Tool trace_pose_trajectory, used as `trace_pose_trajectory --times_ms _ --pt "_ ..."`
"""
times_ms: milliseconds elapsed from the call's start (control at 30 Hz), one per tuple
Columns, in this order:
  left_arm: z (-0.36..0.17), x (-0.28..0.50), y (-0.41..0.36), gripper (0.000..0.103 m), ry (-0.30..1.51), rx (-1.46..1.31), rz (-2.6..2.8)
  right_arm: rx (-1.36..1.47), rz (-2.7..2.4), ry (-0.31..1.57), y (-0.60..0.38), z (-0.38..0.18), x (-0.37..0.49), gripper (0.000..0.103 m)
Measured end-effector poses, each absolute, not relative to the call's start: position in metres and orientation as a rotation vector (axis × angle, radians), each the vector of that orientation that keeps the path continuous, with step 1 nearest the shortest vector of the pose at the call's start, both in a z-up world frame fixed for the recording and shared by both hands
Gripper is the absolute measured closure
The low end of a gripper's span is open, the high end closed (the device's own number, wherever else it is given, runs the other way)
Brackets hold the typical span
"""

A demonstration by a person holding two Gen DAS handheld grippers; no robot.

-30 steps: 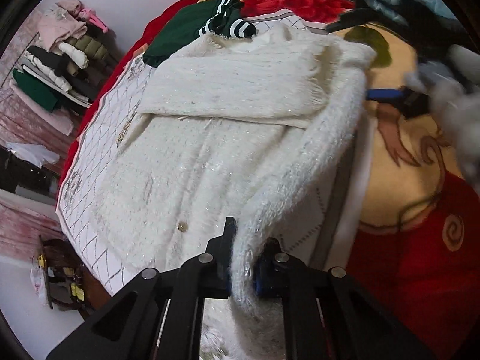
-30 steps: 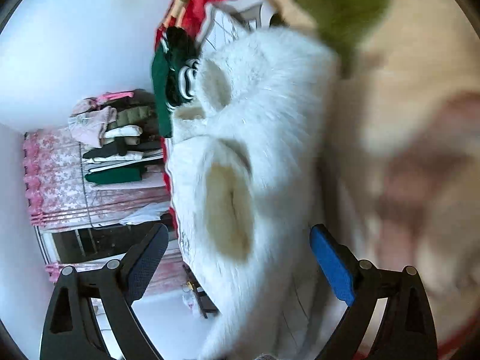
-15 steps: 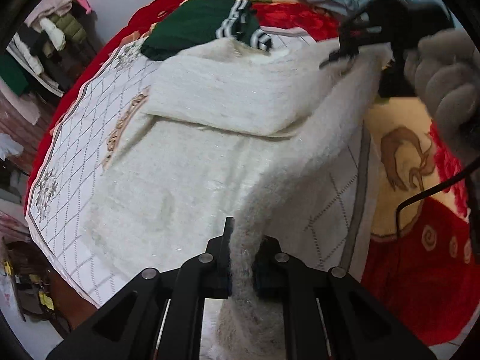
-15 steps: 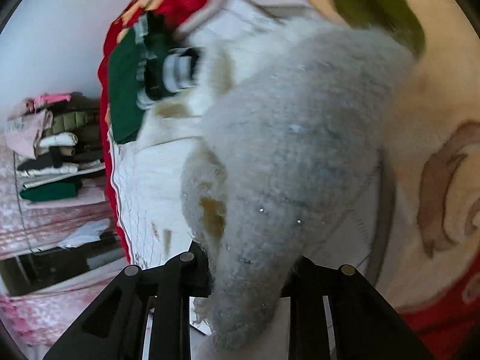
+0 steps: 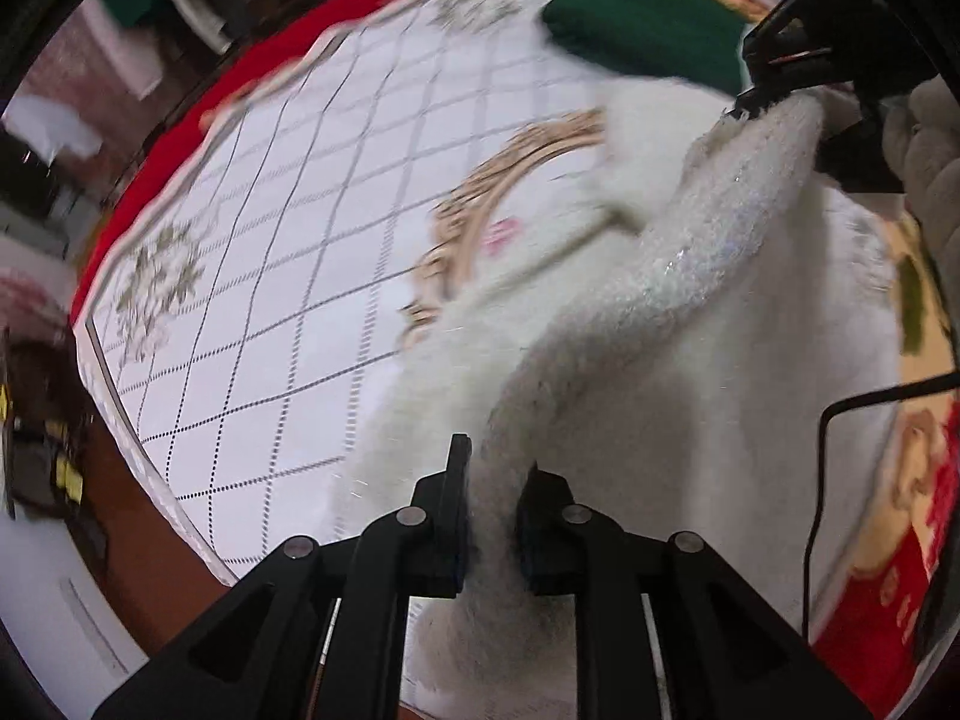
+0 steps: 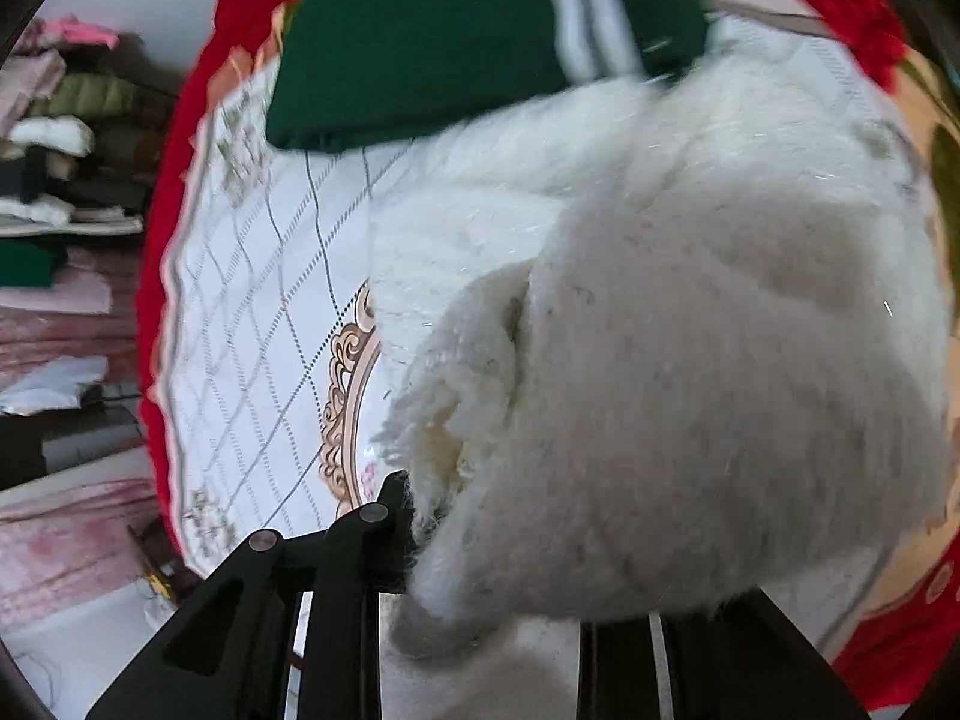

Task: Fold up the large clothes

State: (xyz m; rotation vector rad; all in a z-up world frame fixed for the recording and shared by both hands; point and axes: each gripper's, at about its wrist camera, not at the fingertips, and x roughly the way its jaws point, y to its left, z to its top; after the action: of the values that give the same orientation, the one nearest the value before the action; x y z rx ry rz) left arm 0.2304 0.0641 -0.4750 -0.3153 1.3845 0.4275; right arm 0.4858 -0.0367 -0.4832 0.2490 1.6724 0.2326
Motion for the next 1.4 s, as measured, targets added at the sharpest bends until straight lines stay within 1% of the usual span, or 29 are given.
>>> trace_pose_trajectory --times_ms 67,133,167,200,233,267,300,333,367,400,433,467,567,700,767,867,933,1000,1033,1067,1100,1133,1167,1200,1233,1300,1400 --pt "-0.497 0.227 0.084 0.089 1.417 -0.355 0.456 0.215 0.211 1.706 -0.019 -0.508 0.487 0.077" --pt "-0.506 0.223 0.096 0.089 1.431 -0.403 0.457 0.177 0.198 1.730 -0.007 -0.527 0.487 0.076" --pt "-0.511 0.222 0.101 0.089 1.434 -0.430 0.451 0.157 0.194 1.735 -0.003 -0.531 0.487 0.072" --pt "-0.513 0.223 0.105 0.089 1.437 -0.447 0.446 0.147 0.200 1.742 0.000 -0.534 0.488 0.063" --pt "-0.514 0.222 0.109 0.088 1.437 -0.472 0.444 0.145 0.218 1.751 0.003 -0.534 0.489 0.057" --pt "-0.514 0.219 0.112 0.086 1.432 -0.500 0.446 0.176 0.260 1.759 0.006 -0.533 0.492 0.046" --pt "-0.514 0.216 0.116 0.084 1.428 -0.520 0.451 0.237 0.321 1.762 0.003 -0.527 0.493 0.037" --pt "-0.515 0.211 0.120 0.078 1.425 -0.547 0.463 0.275 0.360 1.761 0.002 -0.524 0.495 0.034" --pt "-0.516 0.208 0.125 0.067 1.427 -0.567 0.473 0.341 0.435 1.758 -0.004 -0.519 0.497 0.032" --pt "-0.516 0.202 0.130 0.058 1.434 -0.584 0.489 0.411 0.506 1.756 -0.013 -0.513 0.499 0.032" --pt "-0.517 0.197 0.135 0.035 1.448 -0.586 0.516 0.458 0.548 1.753 -0.019 -0.512 0.501 0.032" --pt "-0.515 0.193 0.139 0.021 1.454 -0.589 0.536 0.533 0.606 1.739 -0.033 -0.506 0.504 0.032" --pt "-0.499 0.189 0.140 0.021 1.431 -0.567 0.575 0.611 0.617 1.659 -0.083 -0.485 0.509 0.032" --pt "-0.489 0.212 0.124 0.018 1.385 -0.474 0.570 0.539 0.419 1.549 -0.169 -0.476 0.514 0.032" --pt "-0.503 0.228 0.119 0.018 1.397 -0.434 0.567 0.532 0.341 1.549 -0.197 -0.493 0.518 0.032" --pt "-0.546 0.243 0.120 0.017 1.454 -0.363 0.595 0.531 0.304 1.581 -0.220 -0.537 0.527 0.032" --pt "-0.566 0.244 0.125 0.013 1.481 -0.389 0.592 0.586 0.358 1.612 -0.217 -0.571 0.534 0.032" --pt "-0.568 0.243 0.132 0.009 1.467 -0.411 0.590 0.665 0.421 1.626 -0.208 -0.603 0.539 0.027" --pt "-0.568 0.244 0.133 0.005 1.471 -0.397 0.589 0.676 0.437 1.610 -0.206 -0.606 0.541 0.027" --pt "-0.567 0.244 0.135 0.005 1.470 -0.391 0.584 0.684 0.448 1.582 -0.203 -0.607 0.542 0.032" --pt "-0.565 0.244 0.135 0.005 1.468 -0.385 0.582 0.687 0.435 1.565 -0.202 -0.606 0.541 0.052" --pt "-0.564 0.245 0.135 0.005 1.467 -0.370 0.578 0.691 0.425 1.563 -0.203 -0.605 0.540 0.057" --pt "-0.564 0.247 0.136 0.005 1.468 -0.356 0.574 0.706 0.403 1.550 -0.206 -0.602 0.536 0.066" --pt "-0.563 0.248 0.136 0.005 1.469 -0.345 0.572 0.726 0.385 1.539 -0.209 -0.600 0.532 0.073" --pt "-0.561 0.248 0.135 0.005 1.472 -0.328 0.568 0.751 0.354 1.530 -0.214 -0.596 0.526 0.075" --pt "-0.555 0.256 0.137 0.005 1.471 -0.288 0.564 0.787 0.296 1.510 -0.227 -0.586 0.511 0.083" --pt "-0.536 0.257 0.138 0.005 1.452 -0.244 0.550 0.826 0.206 1.494 -0.251 -0.571 0.478 0.090"
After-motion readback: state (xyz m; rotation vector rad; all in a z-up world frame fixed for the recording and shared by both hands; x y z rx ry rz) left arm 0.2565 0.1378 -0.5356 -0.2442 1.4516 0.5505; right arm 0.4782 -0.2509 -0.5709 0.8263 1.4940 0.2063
